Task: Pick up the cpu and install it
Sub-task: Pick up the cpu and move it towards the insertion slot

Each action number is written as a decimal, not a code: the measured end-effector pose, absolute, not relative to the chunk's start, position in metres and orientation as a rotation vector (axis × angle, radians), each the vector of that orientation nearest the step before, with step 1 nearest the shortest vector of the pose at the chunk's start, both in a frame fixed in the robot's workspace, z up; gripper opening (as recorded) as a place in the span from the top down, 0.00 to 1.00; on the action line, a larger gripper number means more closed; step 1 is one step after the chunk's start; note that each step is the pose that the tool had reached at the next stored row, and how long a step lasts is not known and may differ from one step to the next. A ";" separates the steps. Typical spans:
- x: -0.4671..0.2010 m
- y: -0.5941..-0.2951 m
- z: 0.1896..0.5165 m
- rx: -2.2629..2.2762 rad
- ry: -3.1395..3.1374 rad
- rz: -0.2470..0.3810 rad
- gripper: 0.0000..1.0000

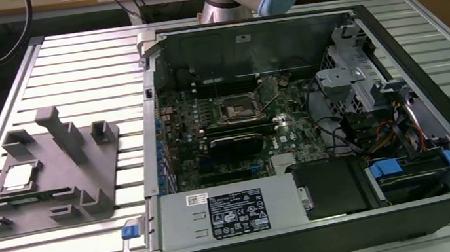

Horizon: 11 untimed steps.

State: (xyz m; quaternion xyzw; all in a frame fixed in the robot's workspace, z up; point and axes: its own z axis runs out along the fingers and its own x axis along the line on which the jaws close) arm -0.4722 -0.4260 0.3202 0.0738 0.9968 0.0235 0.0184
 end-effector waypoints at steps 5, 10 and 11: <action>-0.472 -0.426 0.314 0.229 3.095 0.073 0.89; -0.472 -0.426 0.308 0.229 3.096 0.073 0.89; -0.472 -0.426 0.307 0.229 3.096 0.073 0.89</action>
